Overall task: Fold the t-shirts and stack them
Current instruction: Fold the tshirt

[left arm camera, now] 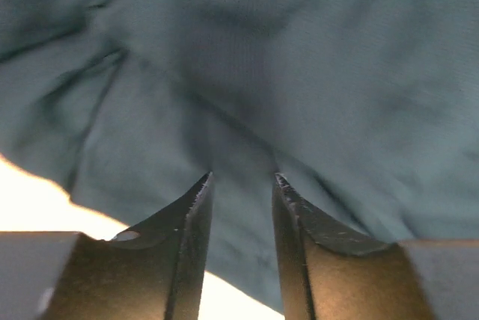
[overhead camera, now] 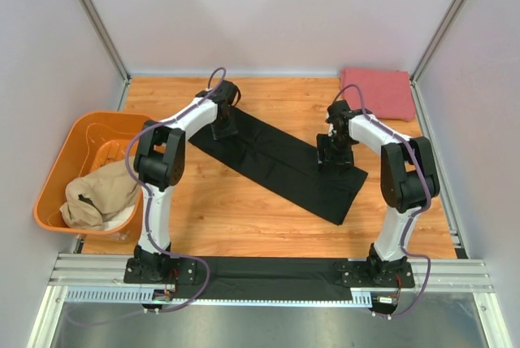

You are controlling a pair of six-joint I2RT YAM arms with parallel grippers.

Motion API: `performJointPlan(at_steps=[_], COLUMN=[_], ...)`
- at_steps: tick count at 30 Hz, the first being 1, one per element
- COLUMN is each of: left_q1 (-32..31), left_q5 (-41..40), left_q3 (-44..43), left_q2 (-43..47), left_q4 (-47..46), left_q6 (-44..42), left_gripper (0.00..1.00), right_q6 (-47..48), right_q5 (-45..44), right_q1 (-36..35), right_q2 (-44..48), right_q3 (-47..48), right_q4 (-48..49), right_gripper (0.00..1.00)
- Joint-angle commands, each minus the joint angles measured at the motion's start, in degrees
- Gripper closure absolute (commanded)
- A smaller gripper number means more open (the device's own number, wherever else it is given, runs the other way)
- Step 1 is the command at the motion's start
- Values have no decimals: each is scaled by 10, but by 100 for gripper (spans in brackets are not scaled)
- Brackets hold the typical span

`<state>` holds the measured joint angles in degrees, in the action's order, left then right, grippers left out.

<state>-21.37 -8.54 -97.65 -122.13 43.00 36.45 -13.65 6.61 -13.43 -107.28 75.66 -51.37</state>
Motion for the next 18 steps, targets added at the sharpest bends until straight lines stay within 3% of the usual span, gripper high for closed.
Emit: performJointPlan(at_steps=[1,10,15,18], left_q1=[0,1,0,-1], left_q5=[21,-20,26,75], left_q3=[-51,-169,-218,-243], left_q2=[-63,-145,-182,-205], left_q4=[13,48,14,-12], left_q6=[7,-109,-163,-195], left_gripper=[57,58,58,58], right_q6=[-2,-124,-202,-268], right_q5=[-43,-130,-83,-3], right_q1=[-25,-117,-195,-240], right_q2=[-13,15,47,54], right_q3=[-16,-116,-194,-208], right_q4=[6,11,51,96], right_gripper=[35,33,33,33])
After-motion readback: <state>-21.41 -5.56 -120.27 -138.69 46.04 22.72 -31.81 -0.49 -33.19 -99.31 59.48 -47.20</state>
